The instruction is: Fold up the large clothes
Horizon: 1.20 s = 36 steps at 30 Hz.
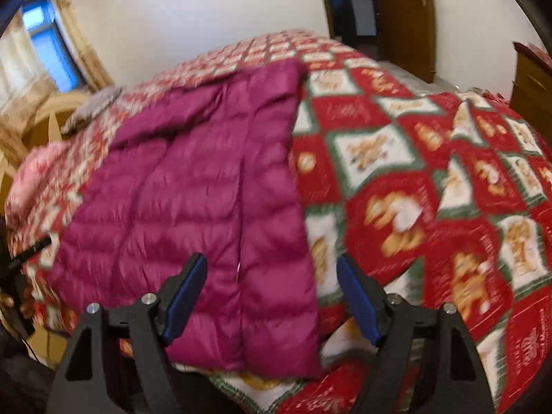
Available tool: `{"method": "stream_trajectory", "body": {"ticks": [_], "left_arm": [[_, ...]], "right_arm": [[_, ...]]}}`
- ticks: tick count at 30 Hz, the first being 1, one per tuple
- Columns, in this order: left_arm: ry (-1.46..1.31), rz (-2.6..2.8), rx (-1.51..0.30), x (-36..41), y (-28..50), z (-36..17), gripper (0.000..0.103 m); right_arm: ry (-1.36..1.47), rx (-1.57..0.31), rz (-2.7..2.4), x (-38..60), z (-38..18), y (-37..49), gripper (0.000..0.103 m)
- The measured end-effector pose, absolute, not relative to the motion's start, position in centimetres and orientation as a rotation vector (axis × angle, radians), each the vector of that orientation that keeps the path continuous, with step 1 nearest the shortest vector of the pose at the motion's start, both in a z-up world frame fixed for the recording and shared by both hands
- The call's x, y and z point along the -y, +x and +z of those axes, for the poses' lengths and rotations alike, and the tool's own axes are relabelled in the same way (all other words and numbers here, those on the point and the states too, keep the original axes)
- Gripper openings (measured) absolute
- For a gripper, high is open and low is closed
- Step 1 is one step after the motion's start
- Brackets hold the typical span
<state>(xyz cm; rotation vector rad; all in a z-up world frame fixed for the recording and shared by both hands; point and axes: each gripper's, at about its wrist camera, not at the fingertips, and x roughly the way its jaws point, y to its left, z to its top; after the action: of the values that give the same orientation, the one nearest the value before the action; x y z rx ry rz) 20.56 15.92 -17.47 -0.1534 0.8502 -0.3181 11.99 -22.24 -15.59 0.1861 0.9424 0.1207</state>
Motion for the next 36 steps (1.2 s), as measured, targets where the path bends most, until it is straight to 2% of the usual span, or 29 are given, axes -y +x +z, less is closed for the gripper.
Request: {"method": "stream_trajectory", "body": {"ticks": [6,14,16,17,18,19,20,21,23,29,32,34,35,36], "left_arm": [[-0.167,-0.308,-0.919,-15.9,19.7,-20.0,0.092],[-0.089,-0.372,-0.912,-14.3,17.8,-20.5,0.091],[-0.052,-0.367,-0.909,-14.0,17.4,-20.7,0.086],[-0.039,-0.357,-0.908,-13.9,17.4,-20.7,0.079],[-0.032,-0.341,-0.912,-14.1,17.4,-20.8,0.070],[-0.033,-0.333,-0.913,-14.3,17.3,-20.7,0.065],[-0.043,-0.332,-0.915,-14.7,17.2,-20.6,0.051],[-0.055,-0.335,-0.918,-15.0,17.2,-20.5,0.033],[-0.131,-0.384,-0.948,-16.0,17.4,-20.4,0.014],[-0.034,-0.381,-0.908,-14.7,16.5,-19.6,0.015],[-0.053,-0.360,-0.952,-14.7,17.2,-20.3,0.030],[-0.106,-0.362,-0.936,-15.2,17.3,-20.6,0.030],[-0.121,-0.368,-0.924,-15.3,17.2,-20.6,0.027],[-0.126,-0.372,-0.918,-15.4,17.1,-20.5,0.009]], "right_arm": [[0.075,-1.004,0.121,19.7,-18.4,12.4,0.080],[0.011,-1.094,0.166,17.9,-21.4,12.6,0.080],[0.061,-1.100,0.167,18.4,-22.1,12.8,0.077],[0.102,-1.098,0.168,18.8,-22.5,13.0,0.073],[0.122,-1.098,0.168,19.0,-22.6,13.0,0.063],[0.135,-1.102,0.175,19.1,-22.7,13.1,0.050],[0.144,-1.105,0.190,19.2,-22.7,13.2,0.042],[0.150,-1.106,0.202,19.3,-22.6,13.2,0.026],[0.171,-1.102,0.220,19.5,-22.2,13.2,0.019],[0.159,-1.048,0.228,18.9,-20.6,12.8,0.014],[0.193,-1.027,0.240,19.3,-19.7,12.1,0.013],[0.224,-1.018,0.247,19.7,-19.5,12.0,0.012],[0.233,-1.015,0.247,19.8,-19.3,12.2,0.012],[0.246,-1.015,0.246,20.0,-19.2,12.2,0.012]]}}
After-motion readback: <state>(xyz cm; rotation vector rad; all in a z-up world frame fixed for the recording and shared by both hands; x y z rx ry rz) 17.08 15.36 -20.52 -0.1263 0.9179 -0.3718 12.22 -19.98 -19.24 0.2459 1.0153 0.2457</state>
